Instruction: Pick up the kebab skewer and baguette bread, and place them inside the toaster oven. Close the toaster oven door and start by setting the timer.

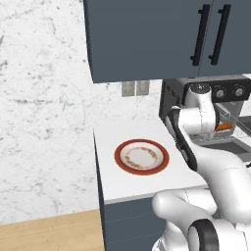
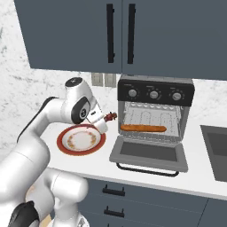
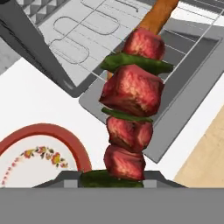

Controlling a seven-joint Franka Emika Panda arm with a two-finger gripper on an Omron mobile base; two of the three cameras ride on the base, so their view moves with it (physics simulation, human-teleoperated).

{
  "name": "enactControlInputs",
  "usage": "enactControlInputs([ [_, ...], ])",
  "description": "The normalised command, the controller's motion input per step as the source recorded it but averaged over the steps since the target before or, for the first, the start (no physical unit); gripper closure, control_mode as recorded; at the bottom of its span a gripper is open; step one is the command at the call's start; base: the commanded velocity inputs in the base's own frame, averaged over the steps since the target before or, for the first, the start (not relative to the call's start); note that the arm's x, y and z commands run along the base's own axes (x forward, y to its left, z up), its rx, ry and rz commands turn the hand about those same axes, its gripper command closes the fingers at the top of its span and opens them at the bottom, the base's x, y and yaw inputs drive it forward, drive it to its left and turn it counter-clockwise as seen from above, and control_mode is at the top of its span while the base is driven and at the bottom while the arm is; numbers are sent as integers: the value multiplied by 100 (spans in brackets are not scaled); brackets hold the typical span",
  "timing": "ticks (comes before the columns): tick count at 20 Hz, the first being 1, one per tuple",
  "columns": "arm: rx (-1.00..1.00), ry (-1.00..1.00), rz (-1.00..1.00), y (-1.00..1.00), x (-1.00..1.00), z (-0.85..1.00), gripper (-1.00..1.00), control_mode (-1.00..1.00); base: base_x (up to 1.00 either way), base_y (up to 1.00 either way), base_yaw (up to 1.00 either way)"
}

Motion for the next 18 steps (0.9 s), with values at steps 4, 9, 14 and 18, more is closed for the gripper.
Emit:
enactControlInputs([
  [4,0,-7,-16,-98,0,19,100,-100,0,0,0],
  [9,10,-1,-20,-94,0,2,100,-100,0,0,0],
  [14,16,-1,-22,-86,1,0,100,-100,0,0,0],
  [18,19,-5,-15,-51,21,0,100,-100,0,0,0],
])
